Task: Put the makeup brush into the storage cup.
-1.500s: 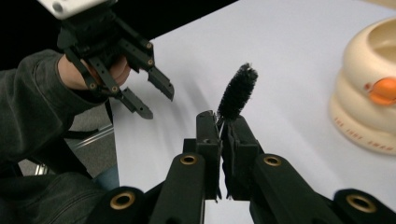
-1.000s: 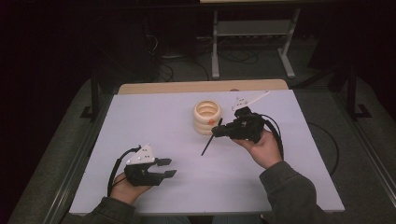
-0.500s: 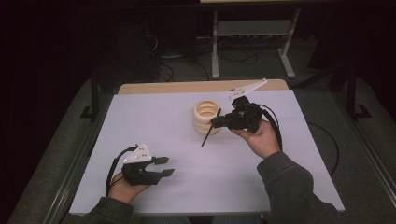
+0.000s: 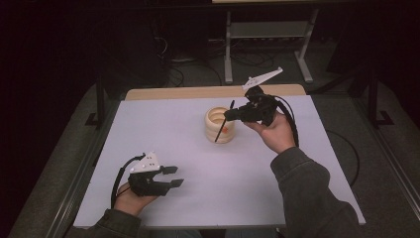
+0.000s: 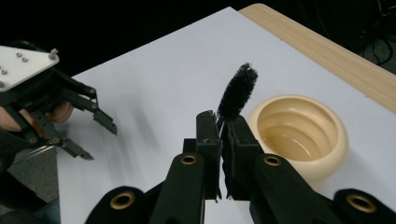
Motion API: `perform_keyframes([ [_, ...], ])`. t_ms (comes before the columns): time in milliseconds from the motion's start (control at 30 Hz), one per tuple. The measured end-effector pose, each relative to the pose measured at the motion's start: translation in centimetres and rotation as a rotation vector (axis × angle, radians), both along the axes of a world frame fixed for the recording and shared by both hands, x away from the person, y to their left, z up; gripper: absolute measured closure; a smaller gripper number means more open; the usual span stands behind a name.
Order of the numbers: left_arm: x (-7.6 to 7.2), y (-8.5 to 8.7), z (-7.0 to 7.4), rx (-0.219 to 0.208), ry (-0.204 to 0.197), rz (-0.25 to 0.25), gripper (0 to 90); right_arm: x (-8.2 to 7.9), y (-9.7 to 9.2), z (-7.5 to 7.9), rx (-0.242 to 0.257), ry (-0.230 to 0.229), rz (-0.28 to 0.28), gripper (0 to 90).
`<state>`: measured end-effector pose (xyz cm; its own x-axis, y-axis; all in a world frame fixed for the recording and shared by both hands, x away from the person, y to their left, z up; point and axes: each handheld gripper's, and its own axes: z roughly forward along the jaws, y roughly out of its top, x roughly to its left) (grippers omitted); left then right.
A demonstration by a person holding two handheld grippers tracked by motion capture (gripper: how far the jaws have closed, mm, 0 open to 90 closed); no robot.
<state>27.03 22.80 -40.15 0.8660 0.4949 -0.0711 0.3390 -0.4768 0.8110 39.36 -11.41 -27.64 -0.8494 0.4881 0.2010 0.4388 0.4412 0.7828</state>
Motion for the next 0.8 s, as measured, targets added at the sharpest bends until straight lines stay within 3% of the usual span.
perform_keyframes([
  [533, 0.3, 0.5, 0.1, 0.005, -0.020, -0.003, 49.4, 2.8, -0.2, 2.0, -0.021, -0.016, -0.065, 84.8],
  [800, 0.2, 0.4, 0.1, -0.011, -0.006, 0.006, 49.3, 3.7, -0.5, 3.1, -0.028, -0.023, -0.094, 84.8],
])
